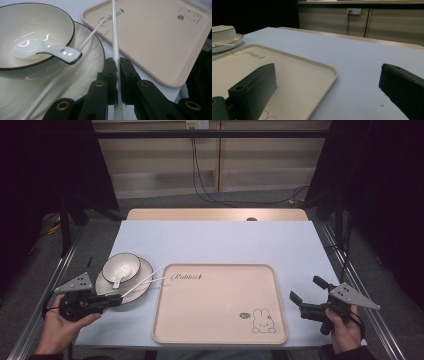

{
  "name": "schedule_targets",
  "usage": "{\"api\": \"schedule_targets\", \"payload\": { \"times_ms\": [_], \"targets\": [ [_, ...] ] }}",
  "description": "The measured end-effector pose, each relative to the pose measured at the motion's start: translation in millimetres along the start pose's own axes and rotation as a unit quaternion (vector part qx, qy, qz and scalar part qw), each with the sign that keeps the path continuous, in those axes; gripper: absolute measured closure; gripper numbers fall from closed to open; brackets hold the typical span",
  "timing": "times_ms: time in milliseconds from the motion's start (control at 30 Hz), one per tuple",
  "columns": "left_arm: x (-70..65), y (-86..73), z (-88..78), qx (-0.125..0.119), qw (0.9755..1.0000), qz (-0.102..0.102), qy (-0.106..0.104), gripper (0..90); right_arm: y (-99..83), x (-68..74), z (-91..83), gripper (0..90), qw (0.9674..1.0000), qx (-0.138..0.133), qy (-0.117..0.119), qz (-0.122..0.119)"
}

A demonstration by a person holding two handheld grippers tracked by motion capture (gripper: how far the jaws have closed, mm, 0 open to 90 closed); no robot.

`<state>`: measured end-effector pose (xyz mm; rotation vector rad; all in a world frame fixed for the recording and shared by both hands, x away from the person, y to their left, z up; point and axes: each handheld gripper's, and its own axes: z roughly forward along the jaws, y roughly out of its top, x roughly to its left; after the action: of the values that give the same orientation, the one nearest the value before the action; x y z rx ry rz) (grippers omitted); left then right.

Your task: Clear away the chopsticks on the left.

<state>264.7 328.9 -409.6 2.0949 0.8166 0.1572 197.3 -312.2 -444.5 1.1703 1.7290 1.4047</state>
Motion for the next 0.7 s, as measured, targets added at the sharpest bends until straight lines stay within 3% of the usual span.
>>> {"api": "schedule_targets", "payload": {
  "times_ms": [100,300,400,700],
  "targets": [
    [-6.2,-0.7,-0.1,-0.007,0.9999,-0.008,0.01,84.7,0.0,0.2,0.5,1.0,1.0,-0.001,-0.002,0.0],
    [-33.9,3.4,4.3,-0.02,0.9993,-0.014,0.027,84.7,0.5,1.2,1.3,1.0,1.0,-0.001,-0.001,0.002],
    [-49.1,7.2,10.9,-0.025,0.9984,-0.037,0.034,84.7,0.6,1.1,1.6,1.0,1.0,-0.001,0.001,0.001],
    [-62.9,12.8,34.7,-0.025,0.9946,-0.088,0.05,84.8,0.6,1.0,2.3,1.0,1.0,-0.001,0.004,-0.004]
  ]
}}
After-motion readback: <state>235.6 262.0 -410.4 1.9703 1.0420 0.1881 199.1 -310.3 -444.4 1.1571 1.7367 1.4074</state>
